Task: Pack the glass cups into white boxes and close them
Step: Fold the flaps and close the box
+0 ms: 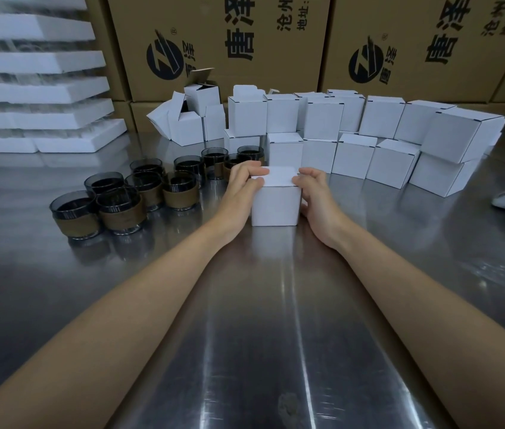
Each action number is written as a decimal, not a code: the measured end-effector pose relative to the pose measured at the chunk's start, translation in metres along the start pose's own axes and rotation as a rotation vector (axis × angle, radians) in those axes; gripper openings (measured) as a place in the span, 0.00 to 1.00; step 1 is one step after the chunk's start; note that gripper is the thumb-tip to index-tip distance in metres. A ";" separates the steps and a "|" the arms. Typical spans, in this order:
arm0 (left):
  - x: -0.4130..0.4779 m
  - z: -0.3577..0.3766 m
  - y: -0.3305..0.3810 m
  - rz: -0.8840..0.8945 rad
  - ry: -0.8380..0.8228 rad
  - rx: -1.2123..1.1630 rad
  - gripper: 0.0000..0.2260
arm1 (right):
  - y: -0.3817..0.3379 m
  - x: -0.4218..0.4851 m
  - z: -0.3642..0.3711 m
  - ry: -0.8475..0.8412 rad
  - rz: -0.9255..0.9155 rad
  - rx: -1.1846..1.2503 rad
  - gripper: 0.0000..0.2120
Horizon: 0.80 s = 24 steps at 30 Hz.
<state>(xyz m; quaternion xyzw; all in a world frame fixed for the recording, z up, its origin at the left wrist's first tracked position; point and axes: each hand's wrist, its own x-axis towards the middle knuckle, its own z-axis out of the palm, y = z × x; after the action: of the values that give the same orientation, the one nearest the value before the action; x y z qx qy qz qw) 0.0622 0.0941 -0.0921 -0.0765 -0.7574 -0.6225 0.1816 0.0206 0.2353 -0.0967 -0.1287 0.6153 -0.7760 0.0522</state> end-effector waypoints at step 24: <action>0.007 -0.006 -0.015 -0.095 0.058 -0.086 0.10 | 0.007 -0.004 -0.009 -0.155 -0.264 -0.467 0.25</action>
<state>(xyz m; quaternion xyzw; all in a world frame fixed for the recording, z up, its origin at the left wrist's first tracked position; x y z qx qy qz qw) 0.0521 0.0848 -0.1024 -0.0301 -0.7272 -0.6643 0.1704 0.0212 0.2430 -0.1059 -0.2752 0.7496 -0.6011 -0.0334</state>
